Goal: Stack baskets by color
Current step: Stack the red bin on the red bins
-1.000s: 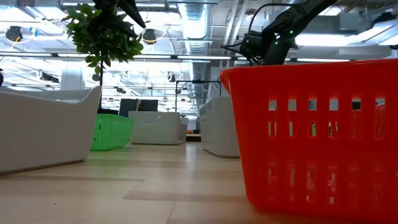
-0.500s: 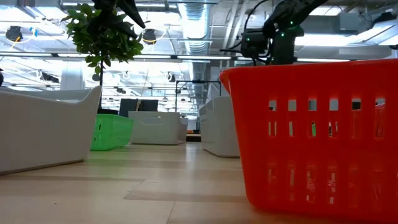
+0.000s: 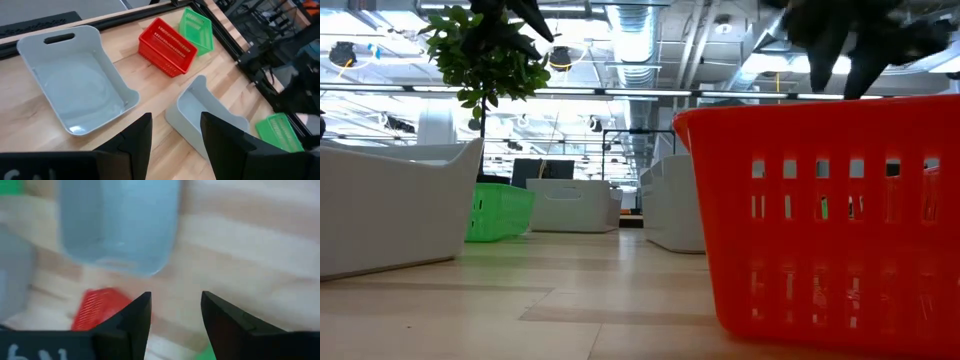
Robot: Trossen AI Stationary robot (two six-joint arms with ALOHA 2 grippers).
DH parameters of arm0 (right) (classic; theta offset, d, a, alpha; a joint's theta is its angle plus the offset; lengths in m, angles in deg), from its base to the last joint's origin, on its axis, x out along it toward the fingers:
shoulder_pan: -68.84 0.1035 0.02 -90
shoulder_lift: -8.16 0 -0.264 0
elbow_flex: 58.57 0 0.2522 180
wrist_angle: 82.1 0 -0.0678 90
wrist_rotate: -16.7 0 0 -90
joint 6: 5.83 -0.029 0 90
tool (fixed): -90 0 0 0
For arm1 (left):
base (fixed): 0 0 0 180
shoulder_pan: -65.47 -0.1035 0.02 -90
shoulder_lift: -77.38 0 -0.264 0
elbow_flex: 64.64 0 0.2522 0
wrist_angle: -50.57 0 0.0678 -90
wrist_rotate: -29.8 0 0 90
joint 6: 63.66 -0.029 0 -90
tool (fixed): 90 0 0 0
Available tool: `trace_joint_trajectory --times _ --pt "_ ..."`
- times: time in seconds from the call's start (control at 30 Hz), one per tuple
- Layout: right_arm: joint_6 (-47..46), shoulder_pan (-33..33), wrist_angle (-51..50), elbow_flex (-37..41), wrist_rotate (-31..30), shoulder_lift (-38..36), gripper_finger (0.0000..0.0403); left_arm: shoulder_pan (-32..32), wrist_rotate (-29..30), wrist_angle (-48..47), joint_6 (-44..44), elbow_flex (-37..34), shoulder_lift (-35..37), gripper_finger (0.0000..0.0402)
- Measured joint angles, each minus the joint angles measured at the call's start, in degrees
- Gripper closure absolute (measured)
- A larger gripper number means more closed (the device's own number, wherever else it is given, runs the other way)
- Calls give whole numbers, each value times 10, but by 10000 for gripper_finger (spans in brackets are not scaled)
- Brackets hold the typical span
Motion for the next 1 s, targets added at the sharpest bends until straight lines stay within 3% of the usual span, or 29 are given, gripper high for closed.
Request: trace_joint_trajectory --times 0.2,0.4,0.7,1.0 --pt "-181 125 109 0 -16 82 211 0 -5 2 -3 0 0 246" --pt "-275 180 227 0 -16 158 211 0 -15 3 -18 0 0 246" --pt "-326 200 283 0 -15 230 217 0 -15 3 -26 0 0 246" --pt "-299 181 281 0 -17 234 229 0 -15 3 -33 0 0 246"
